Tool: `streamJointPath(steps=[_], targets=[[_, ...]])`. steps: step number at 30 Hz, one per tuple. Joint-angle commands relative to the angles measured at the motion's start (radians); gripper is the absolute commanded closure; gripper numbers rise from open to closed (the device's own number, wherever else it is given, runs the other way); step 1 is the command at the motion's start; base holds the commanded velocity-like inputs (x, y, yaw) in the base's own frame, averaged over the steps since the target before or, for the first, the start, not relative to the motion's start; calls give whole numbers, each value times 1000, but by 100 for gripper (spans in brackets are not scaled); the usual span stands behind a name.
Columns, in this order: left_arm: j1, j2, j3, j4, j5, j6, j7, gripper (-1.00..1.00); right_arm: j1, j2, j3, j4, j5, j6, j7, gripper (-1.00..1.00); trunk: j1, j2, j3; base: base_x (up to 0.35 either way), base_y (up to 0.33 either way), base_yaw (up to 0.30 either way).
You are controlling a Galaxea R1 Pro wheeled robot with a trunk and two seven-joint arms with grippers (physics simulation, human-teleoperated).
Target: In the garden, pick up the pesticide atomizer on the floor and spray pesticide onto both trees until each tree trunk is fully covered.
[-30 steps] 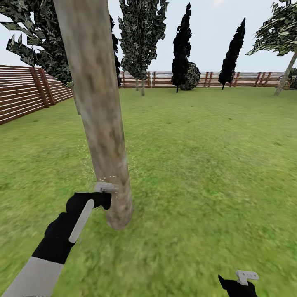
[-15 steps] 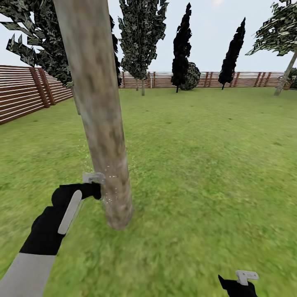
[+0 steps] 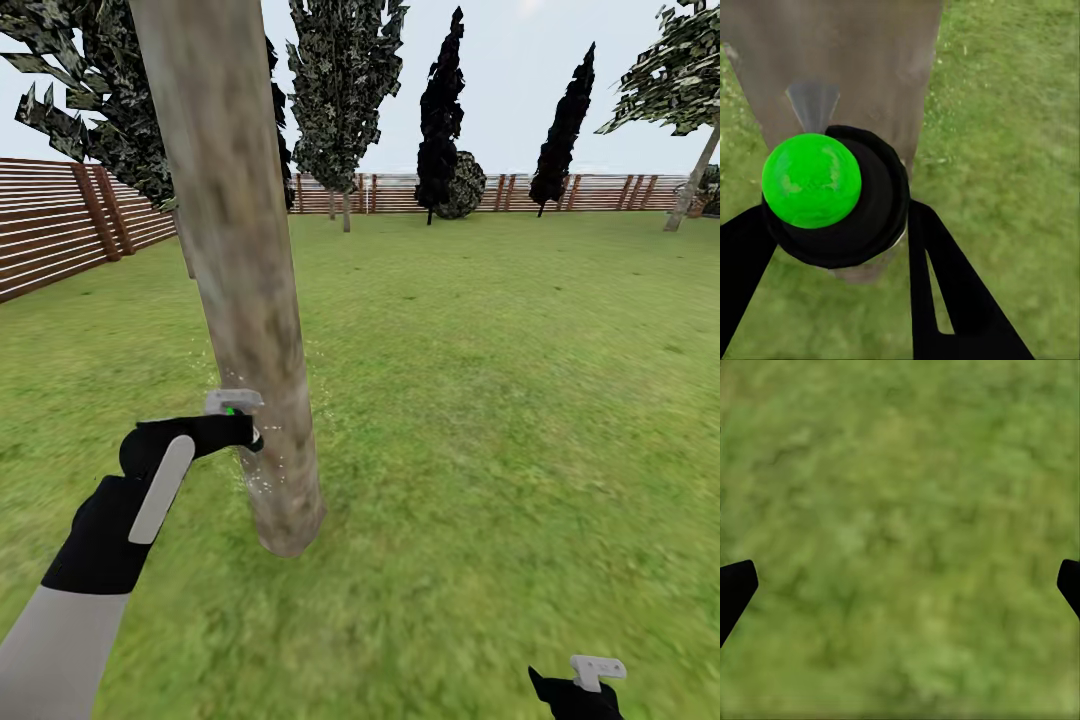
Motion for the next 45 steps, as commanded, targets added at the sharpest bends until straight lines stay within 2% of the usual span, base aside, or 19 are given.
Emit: streamJointPath(steps=[1,3,4,10,12,15,16,17,18,20,22,23,24,26,29,31,34,38,45], targets=[[0,9,1,0,3,0,0,100,0,0,0,0,-1,0,0,-100,0,0,0,0,0,0],[6,52,3,3,3,0,0,100,0,1,0,0,0,0,0,-100,0,0,0,0,0,0],[11,60,3,6,3,0,0,100,0,2,0,0,0,0,0,-100,0,0,0,0,0,0],[42,64,-10,44,0,-3,0,100,0,2,0,0,0,0,0,-100,0,0,0,0,0,0],[54,64,-10,77,-1,-3,-1,100,0,2,0,1,0,0,0,-100,0,0,0,0,0,0],[58,63,-11,179,-9,-11,-3,100,0,2,0,1,0,1,0,-100,0,0,0,0,0,0],[58,61,-12,212,-9,-13,-2,100,0,2,0,2,1,1,0,-100,0,0,0,0,0,0],[58,56,-30,265,-10,-24,-1,100,0,2,0,2,2,1,0,-100,0,0,0,0,0,0],[58,52,-67,323,-10,-63,0,100,0,2,0,2,2,1,0,-100,0,0,0,0,0,0],[58,48,-108,407,-10,-180,2,100,0,2,0,2,2,0,0,-100,0,0,0,0,0,0],[58,24,-122,509,-12,-282,5,100,0,2,0,2,2,0,0,-100,0,0,0,0,0,0],[58,11,-127,574,-11,-367,9,100,0,2,0,2,2,0,0,-100,0,0,0,0,0,0],[59,-2,-134,601,-12,-401,11,100,0,2,0,2,2,0,0,-100,0,0,0,0,0,0],[89,-18,-152,613,-25,-423,32,100,0,2,0,2,2,0,1,-100,0,0,0,0,0,0],[129,-37,-157,620,-42,-433,52,100,0,2,0,0,0,0,1,-100,0,0,0,0,-6,0],[156,-51,-157,621,-46,-525,56,100,0,2,0,0,0,0,2,-100,0,0,0,79,-195,0],[163,-52,-156,624,-46,-563,57,100,0,2,0,0,0,0,2,-100,0,0,0,136,-252,83],[164,-51,-153,630,-46,-569,58,100,0,2,0,0,0,0,0,-100,0,0,0,125,-262,144],[164,-53,-148,709,-47,-574,56,100,0,-1,0,0,0,0,1,-100,0,0,0,109,-265,2]])
